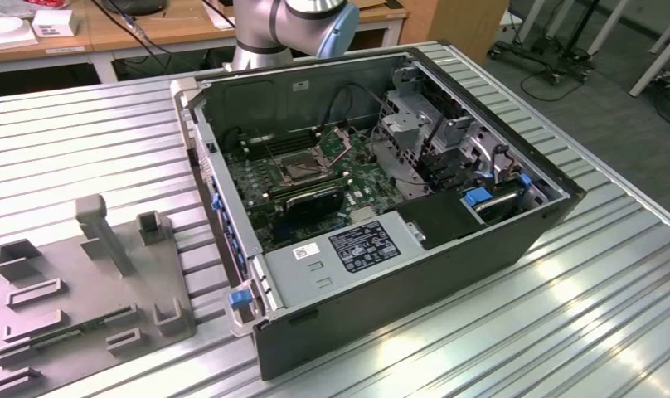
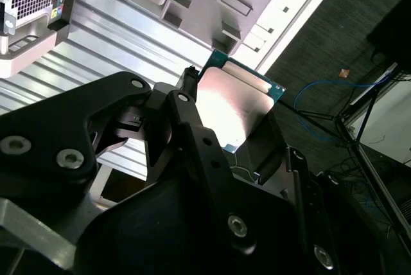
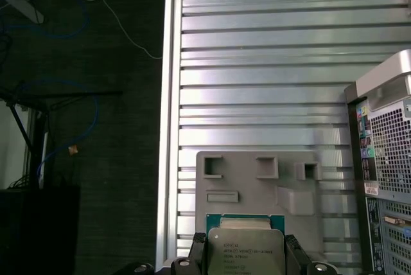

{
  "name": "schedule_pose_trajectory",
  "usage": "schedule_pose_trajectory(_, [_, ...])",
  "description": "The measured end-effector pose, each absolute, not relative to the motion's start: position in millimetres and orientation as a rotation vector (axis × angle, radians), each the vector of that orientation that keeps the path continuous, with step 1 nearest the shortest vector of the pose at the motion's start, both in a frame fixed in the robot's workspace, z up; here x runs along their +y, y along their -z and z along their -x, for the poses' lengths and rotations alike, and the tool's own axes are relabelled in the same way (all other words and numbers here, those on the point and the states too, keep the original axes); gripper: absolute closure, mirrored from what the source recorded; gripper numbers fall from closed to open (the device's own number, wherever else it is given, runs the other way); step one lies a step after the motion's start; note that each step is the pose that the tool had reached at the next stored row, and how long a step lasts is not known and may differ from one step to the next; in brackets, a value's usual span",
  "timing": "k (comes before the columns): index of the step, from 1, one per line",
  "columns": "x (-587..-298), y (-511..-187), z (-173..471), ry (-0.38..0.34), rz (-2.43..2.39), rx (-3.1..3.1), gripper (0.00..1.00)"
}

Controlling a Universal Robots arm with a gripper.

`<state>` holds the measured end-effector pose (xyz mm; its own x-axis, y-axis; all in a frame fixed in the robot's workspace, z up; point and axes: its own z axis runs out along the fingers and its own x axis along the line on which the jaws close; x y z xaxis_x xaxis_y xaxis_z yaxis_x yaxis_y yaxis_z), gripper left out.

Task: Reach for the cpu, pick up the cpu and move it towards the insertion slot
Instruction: 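Pick up the cpu and move it towards the insertion slot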

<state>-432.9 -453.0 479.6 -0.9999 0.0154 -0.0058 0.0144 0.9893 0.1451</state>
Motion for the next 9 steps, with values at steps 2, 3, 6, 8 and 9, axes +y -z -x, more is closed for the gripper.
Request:
schedule_pose_trajectory(2, [-453.0, -479.7, 432.2, -0.228, -0.023, 3.126, 0.45])
schedule_pose_trajectory(3, [-453.0, -479.6, 431.9, -0.228, -0.023, 3.126, 0.45])
schedule_pose_trajectory(6, [-453.1, -479.6, 431.6, -0.228, -0.023, 3.126, 0.45])
schedule_pose_trajectory(8, [-453.1, -479.6, 431.4, -0.228, -0.023, 3.126, 0.45])
schedule_pose_trajectory(9, [-453.0, -479.7, 431.4, -0.228, -0.023, 3.126, 0.45])
